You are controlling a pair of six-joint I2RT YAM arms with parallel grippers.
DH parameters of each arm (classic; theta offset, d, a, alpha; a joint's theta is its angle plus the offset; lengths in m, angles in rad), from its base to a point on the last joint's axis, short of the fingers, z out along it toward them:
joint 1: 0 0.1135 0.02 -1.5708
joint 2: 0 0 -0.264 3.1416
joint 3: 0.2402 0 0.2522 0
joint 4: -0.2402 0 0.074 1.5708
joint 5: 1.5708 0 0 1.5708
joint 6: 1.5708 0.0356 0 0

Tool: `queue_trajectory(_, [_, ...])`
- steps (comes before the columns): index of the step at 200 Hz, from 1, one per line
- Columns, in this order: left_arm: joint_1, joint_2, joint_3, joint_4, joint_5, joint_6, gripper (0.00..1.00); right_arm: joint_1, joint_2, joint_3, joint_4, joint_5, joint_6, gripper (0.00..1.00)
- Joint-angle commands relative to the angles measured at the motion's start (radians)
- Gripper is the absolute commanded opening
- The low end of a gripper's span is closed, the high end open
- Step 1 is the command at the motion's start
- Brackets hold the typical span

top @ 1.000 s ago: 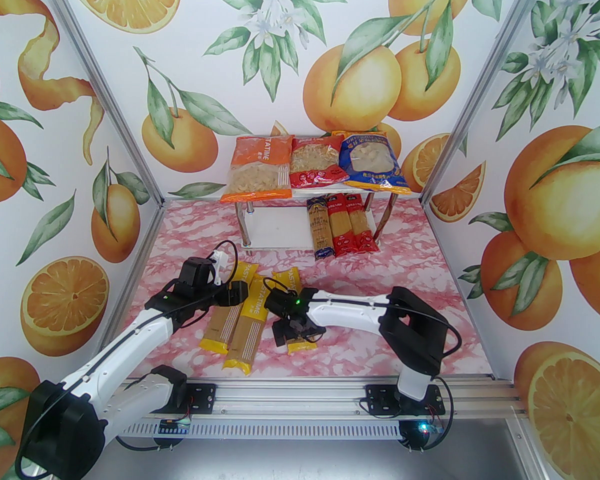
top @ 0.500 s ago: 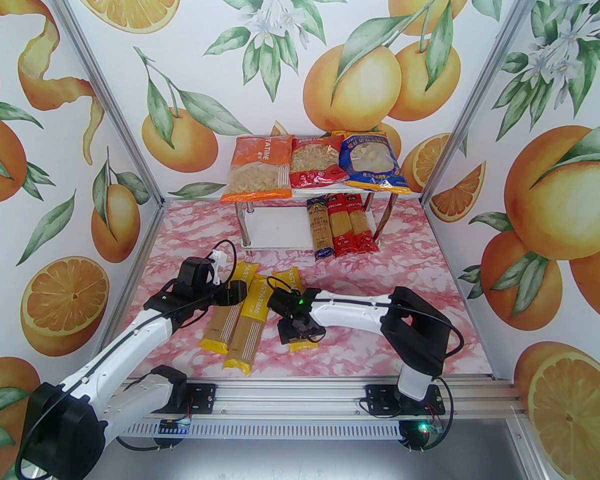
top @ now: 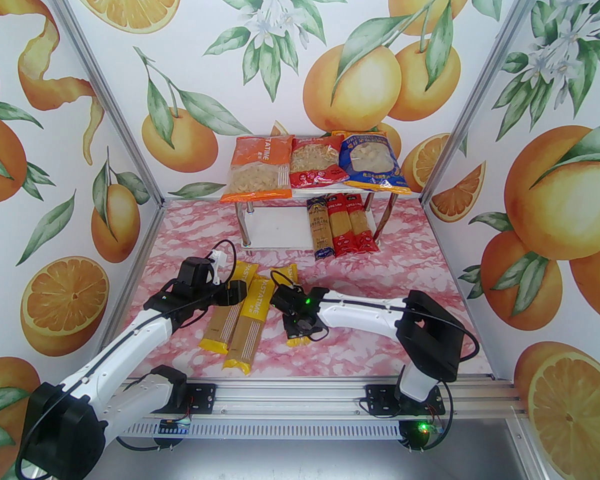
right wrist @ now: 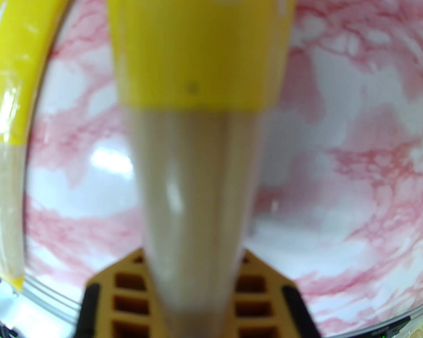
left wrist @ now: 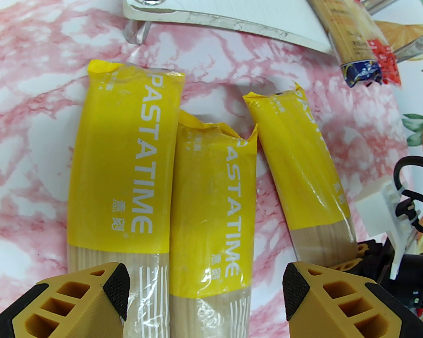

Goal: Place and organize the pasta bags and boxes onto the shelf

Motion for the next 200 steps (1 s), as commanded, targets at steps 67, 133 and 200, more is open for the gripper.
queue_trajectory(67, [0.005, -0.004, 0.022, 0.009, 0.004, 0.015, 0.75, -0.008, -0.117, 0.121, -0.119, 0.201, -0.059, 0.00])
queue_trajectory(133, [0.005, -0.009, 0.023, 0.005, 0.004, 0.015, 0.75, -0.053, -0.158, 0.231, -0.114, 0.234, -0.115, 0.00])
queue_trajectory(200, [0.006, 0.000, 0.042, -0.003, 0.010, 0.024, 0.75, -0.191, -0.013, 0.454, -0.119, 0.262, -0.207, 0.00])
